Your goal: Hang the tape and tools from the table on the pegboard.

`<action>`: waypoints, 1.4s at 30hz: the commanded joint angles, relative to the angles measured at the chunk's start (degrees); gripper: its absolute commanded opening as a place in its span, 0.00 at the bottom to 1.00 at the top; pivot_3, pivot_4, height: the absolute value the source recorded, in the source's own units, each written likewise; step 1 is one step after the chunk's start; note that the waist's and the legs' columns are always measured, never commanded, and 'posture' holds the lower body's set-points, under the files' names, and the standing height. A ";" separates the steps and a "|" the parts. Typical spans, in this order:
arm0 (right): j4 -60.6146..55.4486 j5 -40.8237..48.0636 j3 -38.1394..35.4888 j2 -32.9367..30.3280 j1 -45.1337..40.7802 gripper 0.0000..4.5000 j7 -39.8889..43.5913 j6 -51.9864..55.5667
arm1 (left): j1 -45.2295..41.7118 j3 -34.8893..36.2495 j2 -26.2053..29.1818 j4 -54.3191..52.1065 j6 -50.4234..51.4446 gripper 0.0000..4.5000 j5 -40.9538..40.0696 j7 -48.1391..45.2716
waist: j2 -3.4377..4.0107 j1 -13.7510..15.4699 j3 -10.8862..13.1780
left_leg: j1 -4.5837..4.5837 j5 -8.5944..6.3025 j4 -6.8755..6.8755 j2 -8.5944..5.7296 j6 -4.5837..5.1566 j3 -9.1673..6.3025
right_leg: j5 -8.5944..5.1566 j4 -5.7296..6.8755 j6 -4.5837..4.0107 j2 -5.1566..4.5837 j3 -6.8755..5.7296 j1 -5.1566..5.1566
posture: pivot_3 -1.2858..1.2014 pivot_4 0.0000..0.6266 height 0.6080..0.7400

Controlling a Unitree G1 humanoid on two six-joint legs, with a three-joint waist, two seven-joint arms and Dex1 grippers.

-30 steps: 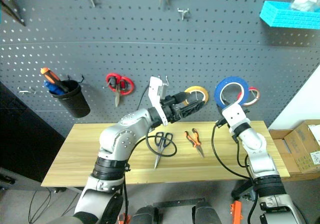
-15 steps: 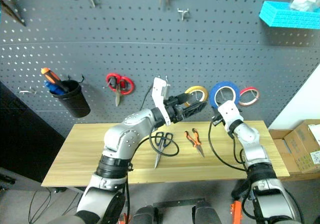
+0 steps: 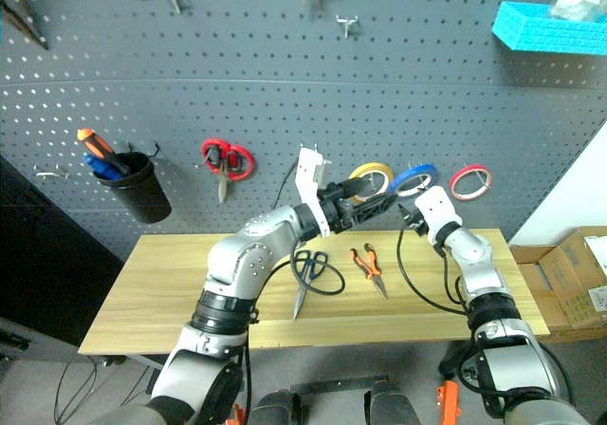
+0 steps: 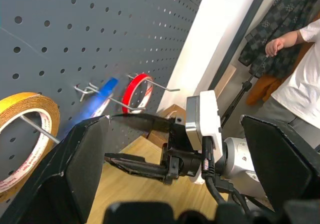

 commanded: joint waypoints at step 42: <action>-7.53 -1.10 11.95 6.83 -6.21 0.99 -0.18 49.73 | 37.12 2.96 10.56 -31.55 12.65 1.00 -1.01 12.65 | -0.06 3.26 7.92 | -1.09 -0.54 -0.12 -0.03 0.33 -0.27 | -0.32 -0.02 -0.26 -0.02 -0.04 -0.94 | 0.56 0.50 1.00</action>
